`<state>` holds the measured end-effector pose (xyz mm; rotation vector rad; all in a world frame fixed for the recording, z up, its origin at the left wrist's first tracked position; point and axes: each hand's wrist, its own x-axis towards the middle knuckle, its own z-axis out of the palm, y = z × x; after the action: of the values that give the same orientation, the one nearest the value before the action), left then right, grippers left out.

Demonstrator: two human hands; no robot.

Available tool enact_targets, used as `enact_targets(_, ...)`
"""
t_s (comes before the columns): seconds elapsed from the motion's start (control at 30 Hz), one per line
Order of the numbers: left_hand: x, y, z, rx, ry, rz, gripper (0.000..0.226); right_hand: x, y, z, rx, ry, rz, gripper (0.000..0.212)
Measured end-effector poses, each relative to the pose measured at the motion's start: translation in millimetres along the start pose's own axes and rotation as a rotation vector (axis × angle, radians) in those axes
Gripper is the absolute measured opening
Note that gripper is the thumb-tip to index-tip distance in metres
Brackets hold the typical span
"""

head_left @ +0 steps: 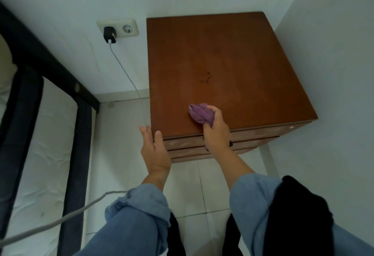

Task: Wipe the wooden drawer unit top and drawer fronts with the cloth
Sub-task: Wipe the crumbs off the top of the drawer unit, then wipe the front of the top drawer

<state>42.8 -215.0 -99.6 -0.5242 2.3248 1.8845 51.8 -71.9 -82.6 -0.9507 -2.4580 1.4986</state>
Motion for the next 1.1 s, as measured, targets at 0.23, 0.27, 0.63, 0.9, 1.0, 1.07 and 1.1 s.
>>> enact_targets(0.23, 23.4, 6.1, -19.8, -0.395, -0.135, -0.273, 0.045, -33.0, -33.6, 57.7, -0.009, -0.214, -0.044, 0.048)
enact_targets(0.27, 22.1, 8.6, -20.9, -0.447, -0.139, -0.286, 0.041, -36.1, -36.6, 66.1, 0.01, -0.246, -0.044, 0.048)
enact_targets(0.63, -35.1, -22.6, -35.2, -0.333, 0.012, -0.351, 0.049, -74.0, -4.7, 23.7, 0.282, -0.454, 0.154, 0.052)
enact_targets(0.9, -46.0, -17.8, -13.3, -0.032, -0.042, -0.222, 0.065, -26.8, 81.8, -141.9, 0.03, -0.184, 0.354, 0.049)
enact_targets(1.0, -35.1, -17.5, -6.5, 0.013, -0.042, -0.209, 0.072, -7.9, 104.4, -184.5, -0.007, -0.045, 0.405, 0.053)
enact_targets(1.07, -30.7, -17.0, -1.6, 0.036, -0.037, -0.192, 0.07, 5.0, 116.0, -201.3, 0.027, 0.025, 0.433, 0.059)
enact_targets(1.1, -28.9, -15.8, 1.8, 0.035, -0.041, -0.174, 0.064, 12.3, 120.1, -207.8, 0.049, 0.059, 0.45, 0.063)
